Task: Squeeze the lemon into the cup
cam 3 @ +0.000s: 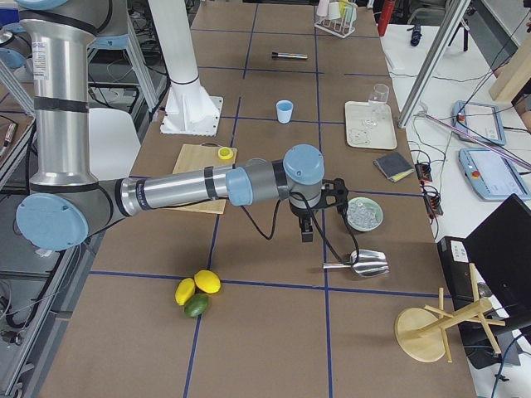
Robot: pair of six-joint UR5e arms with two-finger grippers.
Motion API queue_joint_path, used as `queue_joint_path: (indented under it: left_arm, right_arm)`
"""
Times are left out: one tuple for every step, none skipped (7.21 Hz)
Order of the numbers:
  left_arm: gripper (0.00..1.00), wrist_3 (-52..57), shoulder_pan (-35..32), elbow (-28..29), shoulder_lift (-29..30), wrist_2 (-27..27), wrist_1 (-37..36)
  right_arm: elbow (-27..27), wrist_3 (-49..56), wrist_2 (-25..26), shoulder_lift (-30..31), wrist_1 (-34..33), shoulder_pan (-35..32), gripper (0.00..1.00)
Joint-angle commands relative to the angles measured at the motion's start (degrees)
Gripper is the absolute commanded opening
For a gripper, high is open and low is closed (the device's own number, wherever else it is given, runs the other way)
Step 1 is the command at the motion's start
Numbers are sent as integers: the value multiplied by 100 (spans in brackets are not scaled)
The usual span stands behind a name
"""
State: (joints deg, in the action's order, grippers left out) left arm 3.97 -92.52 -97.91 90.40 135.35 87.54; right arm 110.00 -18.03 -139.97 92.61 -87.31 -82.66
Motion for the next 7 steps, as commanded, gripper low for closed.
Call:
queue_joint_path:
  left_arm:
    - [100, -376, 425, -27, 21, 0, 201]
    - [100, -945, 724, -44, 30, 0, 646]
    - [100, -1386, 936, -44, 39, 0, 859]
    - [100, -1504, 1086, -70, 143, 17, 818]
    - [100, -1644, 1139, -53, 171, 44, 826]
    - [100, -1811, 1270, -53, 188, 44, 861]
    - [100, -1882, 1306, -53, 206, 35, 861]
  right_arm:
    - [862, -1950, 827, -33, 29, 1133, 100]
    - [1083, -2194, 805, 19, 108, 1277, 100]
    - [1181, -2422, 787, 20, 117, 1470, 100]
    - [1330, -3103, 935, -24, 265, 1899, 100]
    - [1566, -3676, 1284, -24, 362, 2390, 100]
    - [1830, -4378, 1592, -15, 363, 3004, 100]
    - [2154, -5255, 2274, -15, 372, 3915, 100]
